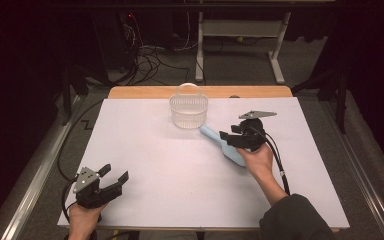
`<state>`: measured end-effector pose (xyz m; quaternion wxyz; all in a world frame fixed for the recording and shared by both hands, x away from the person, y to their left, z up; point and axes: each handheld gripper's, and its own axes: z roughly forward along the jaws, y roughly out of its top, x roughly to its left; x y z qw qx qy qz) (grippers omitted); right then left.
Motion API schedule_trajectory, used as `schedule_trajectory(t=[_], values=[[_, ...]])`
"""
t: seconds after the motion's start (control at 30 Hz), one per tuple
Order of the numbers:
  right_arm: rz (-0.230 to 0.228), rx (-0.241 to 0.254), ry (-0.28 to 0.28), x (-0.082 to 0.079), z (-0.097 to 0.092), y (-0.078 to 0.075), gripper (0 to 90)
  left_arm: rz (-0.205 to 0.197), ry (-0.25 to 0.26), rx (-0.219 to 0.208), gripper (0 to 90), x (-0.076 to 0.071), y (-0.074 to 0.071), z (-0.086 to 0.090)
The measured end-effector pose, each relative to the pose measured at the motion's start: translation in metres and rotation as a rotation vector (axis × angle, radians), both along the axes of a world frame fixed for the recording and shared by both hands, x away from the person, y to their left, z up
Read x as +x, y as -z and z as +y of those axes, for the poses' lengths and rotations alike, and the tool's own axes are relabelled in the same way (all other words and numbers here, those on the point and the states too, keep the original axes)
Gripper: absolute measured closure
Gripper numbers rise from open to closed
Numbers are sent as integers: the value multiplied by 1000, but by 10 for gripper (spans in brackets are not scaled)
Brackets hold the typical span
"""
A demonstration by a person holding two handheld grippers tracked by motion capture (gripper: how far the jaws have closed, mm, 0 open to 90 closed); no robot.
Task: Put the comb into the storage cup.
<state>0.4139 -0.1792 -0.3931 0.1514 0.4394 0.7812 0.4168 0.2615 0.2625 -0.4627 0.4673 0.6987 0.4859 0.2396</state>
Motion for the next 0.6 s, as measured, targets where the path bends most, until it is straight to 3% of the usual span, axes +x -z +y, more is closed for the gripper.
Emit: schedule_trajectory(t=[0.33,0.6], values=[[54,-45,-7,14,7,-3,505,-3,0,-2,289,0,0,-1],[110,-109,-15,28,17,-7,634,-4,4,0,289,0,0,-1]])
